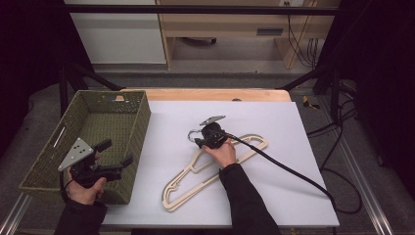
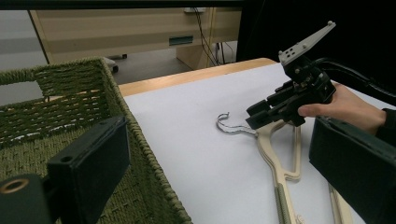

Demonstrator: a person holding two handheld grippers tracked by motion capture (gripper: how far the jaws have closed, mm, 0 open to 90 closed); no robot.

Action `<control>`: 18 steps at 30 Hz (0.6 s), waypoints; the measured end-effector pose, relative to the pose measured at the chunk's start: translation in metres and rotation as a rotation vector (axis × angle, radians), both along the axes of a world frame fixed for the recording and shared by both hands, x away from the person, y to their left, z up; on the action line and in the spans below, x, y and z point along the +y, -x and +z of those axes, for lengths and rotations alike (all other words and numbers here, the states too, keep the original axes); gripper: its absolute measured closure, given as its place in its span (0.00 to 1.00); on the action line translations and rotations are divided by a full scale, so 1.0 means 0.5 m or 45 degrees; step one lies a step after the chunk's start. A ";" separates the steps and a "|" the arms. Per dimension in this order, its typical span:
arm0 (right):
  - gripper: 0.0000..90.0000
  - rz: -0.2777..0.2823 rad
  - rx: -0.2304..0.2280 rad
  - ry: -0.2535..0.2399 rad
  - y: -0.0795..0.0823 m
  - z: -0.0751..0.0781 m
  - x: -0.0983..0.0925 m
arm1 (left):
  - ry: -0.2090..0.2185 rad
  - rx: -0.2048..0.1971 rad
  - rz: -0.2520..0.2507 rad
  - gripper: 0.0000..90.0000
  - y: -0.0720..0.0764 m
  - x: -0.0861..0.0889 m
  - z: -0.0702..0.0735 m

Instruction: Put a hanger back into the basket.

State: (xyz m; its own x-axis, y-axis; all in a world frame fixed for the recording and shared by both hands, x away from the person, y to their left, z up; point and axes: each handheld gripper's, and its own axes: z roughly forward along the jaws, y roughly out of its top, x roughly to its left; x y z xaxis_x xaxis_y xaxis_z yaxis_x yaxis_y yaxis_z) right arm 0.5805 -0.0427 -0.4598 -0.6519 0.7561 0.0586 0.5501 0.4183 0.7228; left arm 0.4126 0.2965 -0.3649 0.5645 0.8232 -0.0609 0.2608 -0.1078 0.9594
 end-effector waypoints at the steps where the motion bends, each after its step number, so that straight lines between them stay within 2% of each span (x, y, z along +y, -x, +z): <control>1: 0.68 0.000 0.000 0.000 0.000 0.000 0.000 | 0.000 0.000 0.000 0.06 0.000 0.000 0.000; 3: 0.75 -0.013 0.036 -0.027 -0.003 -0.006 0.005 | 0.002 -0.003 -0.001 0.06 0.000 0.000 0.001; 5: 0.78 -0.020 0.049 -0.032 -0.005 -0.010 0.007 | 0.001 -0.002 -0.001 0.06 0.000 0.001 0.001; 11: 0.86 -0.025 0.063 -0.025 -0.009 -0.021 0.009 | -0.002 0.001 -0.003 0.06 -0.001 -0.001 -0.001; 13: 0.91 -0.019 0.073 -0.038 -0.009 -0.023 0.010 | -0.008 0.004 -0.005 0.06 -0.001 -0.001 -0.001; 18: 0.97 -0.016 0.081 -0.053 -0.009 -0.022 0.010 | -0.003 0.004 -0.002 0.06 -0.001 -0.003 -0.002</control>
State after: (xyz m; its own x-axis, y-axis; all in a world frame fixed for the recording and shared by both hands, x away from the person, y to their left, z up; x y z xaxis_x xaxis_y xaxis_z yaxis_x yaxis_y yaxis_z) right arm 0.5850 -0.0376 -0.4709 -0.6363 0.7602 0.1314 0.6006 0.3812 0.7028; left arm 0.4132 0.2951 -0.3657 0.5657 0.8223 -0.0608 0.2637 -0.1105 0.9583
